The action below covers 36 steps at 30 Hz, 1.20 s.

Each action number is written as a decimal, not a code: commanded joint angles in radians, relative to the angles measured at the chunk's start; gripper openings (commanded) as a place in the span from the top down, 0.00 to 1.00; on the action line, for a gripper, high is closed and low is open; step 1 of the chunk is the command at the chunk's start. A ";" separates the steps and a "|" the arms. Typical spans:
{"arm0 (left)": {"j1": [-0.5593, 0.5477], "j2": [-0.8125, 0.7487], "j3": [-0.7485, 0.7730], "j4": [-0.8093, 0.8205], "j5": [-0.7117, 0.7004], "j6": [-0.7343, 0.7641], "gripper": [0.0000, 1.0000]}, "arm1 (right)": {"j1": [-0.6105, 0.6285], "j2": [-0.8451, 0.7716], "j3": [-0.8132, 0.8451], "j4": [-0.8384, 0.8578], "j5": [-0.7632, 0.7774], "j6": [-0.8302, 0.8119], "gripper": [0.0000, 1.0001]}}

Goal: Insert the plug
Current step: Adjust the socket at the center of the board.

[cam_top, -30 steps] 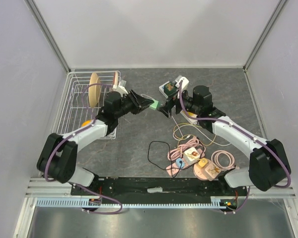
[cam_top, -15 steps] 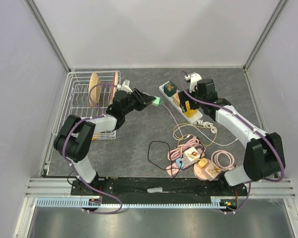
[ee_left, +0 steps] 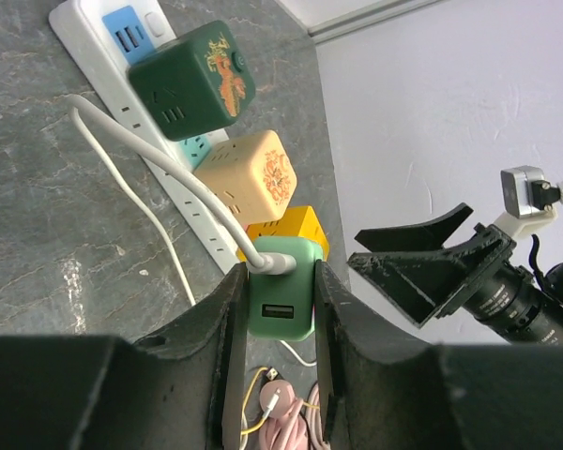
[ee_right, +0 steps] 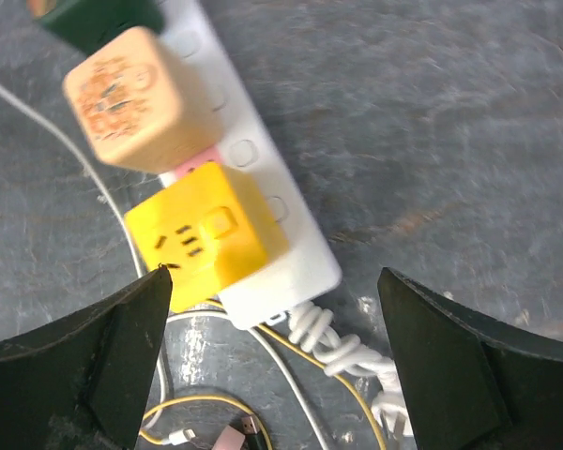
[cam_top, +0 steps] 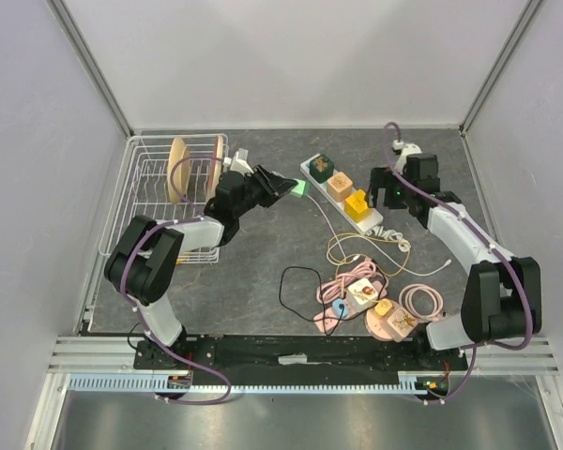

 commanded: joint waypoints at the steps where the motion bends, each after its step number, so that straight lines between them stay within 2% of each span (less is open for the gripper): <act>1: -0.025 -0.010 0.059 0.024 -0.053 0.091 0.98 | -0.093 -0.081 -0.075 0.120 -0.031 0.234 0.02; 3: -0.037 -0.005 0.063 0.012 -0.090 0.094 0.98 | -0.144 -0.081 -0.122 0.183 -0.055 0.336 0.02; 6: -0.060 0.004 0.071 -0.005 -0.136 0.083 0.98 | -0.144 -0.036 -0.139 0.237 -0.092 0.383 0.02; 8: -0.077 0.013 0.091 0.006 -0.135 0.128 0.98 | -0.144 0.012 -0.135 0.237 -0.129 0.417 0.02; 12: -0.126 0.022 0.105 0.059 -0.132 0.313 0.98 | -0.146 0.049 -0.173 0.248 -0.155 0.518 0.05; 17: -0.154 0.027 0.134 0.065 -0.087 0.523 0.98 | -0.144 0.070 -0.236 0.293 -0.198 0.564 0.06; 22: -0.166 0.024 0.194 -0.045 -0.021 0.715 0.98 | -0.077 0.093 -0.265 0.342 -0.279 0.581 0.06; 26: -0.166 0.018 0.234 -0.152 0.092 0.929 0.98 | -0.003 0.104 -0.254 0.349 -0.341 0.569 0.06; 28: -0.166 0.005 0.261 -0.240 0.077 0.961 0.98 | 0.018 0.097 -0.238 0.340 -0.341 0.561 0.06; 31: -0.168 -0.021 0.263 -0.283 0.047 0.987 0.98 | 0.055 0.089 -0.195 0.296 -0.344 0.533 0.07; 36: -0.168 -0.068 0.257 -0.361 -0.084 0.852 0.98 | 0.036 -0.018 -0.150 0.207 -0.211 0.451 0.05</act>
